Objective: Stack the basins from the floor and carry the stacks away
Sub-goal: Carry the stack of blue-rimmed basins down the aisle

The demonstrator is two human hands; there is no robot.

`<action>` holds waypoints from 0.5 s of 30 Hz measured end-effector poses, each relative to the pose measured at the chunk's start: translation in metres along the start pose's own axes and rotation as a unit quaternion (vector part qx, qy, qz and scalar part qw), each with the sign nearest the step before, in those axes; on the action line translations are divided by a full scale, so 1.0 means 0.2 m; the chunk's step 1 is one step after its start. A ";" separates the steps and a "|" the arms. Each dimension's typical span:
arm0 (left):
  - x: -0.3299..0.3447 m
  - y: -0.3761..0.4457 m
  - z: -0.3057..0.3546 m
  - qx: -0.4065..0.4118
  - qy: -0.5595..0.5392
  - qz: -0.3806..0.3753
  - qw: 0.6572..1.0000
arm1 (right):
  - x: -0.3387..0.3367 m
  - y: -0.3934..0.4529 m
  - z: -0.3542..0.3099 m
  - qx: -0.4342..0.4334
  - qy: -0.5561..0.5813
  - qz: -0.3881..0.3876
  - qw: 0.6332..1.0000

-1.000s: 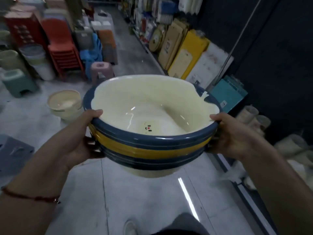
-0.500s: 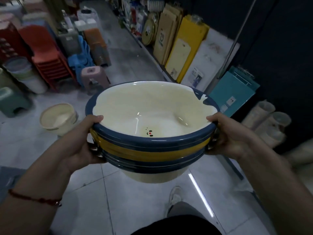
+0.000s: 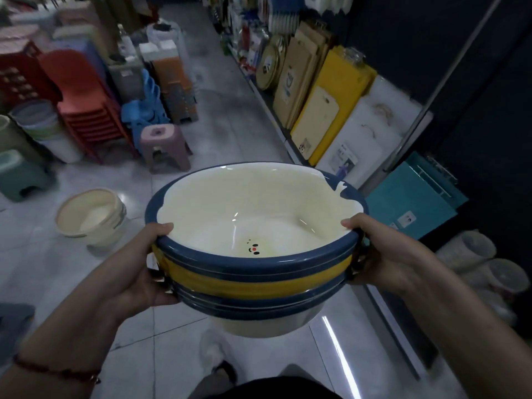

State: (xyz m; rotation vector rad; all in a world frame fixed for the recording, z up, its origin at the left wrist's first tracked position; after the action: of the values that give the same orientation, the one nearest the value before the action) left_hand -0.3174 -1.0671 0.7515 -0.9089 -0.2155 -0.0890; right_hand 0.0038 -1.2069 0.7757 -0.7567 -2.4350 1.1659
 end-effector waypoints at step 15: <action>0.06 0.82 0.80 -0.023 -0.002 0.001 1.000 | 0.63 0.69 -0.61 0.041 -0.042 0.011 0.998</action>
State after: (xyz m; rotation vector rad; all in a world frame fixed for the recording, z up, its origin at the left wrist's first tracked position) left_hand -0.3015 -0.8405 0.7221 -0.9542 -0.2162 -0.0911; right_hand 0.0085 -0.9841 0.7495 -0.7262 -2.4353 1.3232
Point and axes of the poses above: each hand's wrist, its own y-axis towards the middle knuckle, its own x-axis out of the palm, z = x × y, the point moved 4 cm from there along y, towards the middle knuckle, and after that the axes turned 8 degrees about -y, right-handed, at the moved point
